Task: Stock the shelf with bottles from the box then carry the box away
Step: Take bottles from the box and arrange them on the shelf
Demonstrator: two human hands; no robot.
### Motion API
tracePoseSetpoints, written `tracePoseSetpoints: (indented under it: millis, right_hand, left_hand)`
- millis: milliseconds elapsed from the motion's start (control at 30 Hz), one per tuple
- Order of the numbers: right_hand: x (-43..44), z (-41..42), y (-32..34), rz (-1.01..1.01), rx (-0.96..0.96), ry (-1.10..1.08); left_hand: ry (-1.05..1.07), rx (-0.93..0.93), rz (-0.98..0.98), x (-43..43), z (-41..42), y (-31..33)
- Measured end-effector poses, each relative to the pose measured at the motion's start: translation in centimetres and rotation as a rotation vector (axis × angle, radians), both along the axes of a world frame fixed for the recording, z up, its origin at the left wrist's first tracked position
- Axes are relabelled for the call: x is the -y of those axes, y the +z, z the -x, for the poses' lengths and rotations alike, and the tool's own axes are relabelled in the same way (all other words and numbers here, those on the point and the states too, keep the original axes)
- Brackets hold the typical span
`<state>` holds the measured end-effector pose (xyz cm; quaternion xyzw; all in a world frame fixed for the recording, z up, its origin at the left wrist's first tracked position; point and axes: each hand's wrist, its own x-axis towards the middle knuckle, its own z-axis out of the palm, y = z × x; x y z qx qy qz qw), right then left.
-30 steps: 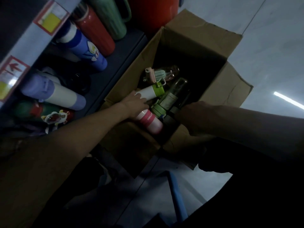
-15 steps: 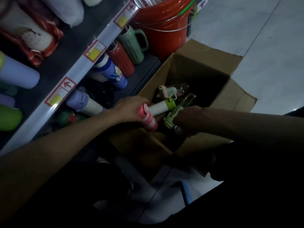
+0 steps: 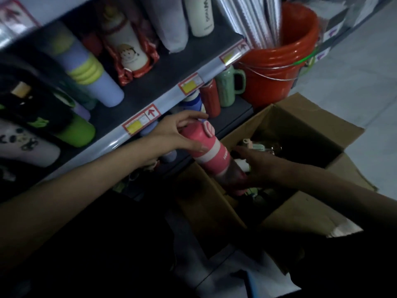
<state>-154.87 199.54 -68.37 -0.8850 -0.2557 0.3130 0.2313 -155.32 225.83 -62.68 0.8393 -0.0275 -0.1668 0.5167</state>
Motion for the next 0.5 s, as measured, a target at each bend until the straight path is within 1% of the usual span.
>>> tracePoseSetpoints:
  millis: [67, 167, 233, 300, 400, 500]
  right_hand:
    - [-0.6, 0.0, -0.2, -0.162, -0.09, -0.051]
    - [-1.6, -0.4, -1.0, -0.425, -0.351, -0.197]
    - [-2.3, -0.6, -1.6, -0.559, -0.493, -0.269]
    - [-3.0, -0.9, -2.2, -0.639, -0.568, -0.313]
    - [-3.7, -1.1, -2.4, -0.736, -0.662, -0.359]
    - [-3.9, -1.0, -1.8, -0.764, -0.707, -0.327]
  left_hand:
    - [0.076, -0.01, 0.14, 0.0, 0.4, 0.1]
    - [0.217, -0.043, 0.385, 0.2, 0.4, -1.1]
    - [0.278, -0.065, 0.526, 0.2, 0.2, -2.1]
    - [0.322, -0.083, 0.63, 0.0, 0.2, -3.0]
    - [0.377, -0.11, 0.721, 0.2, 0.1, -3.7]
    - [0.427, -0.158, 0.84, 1.1, -0.1, -3.8]
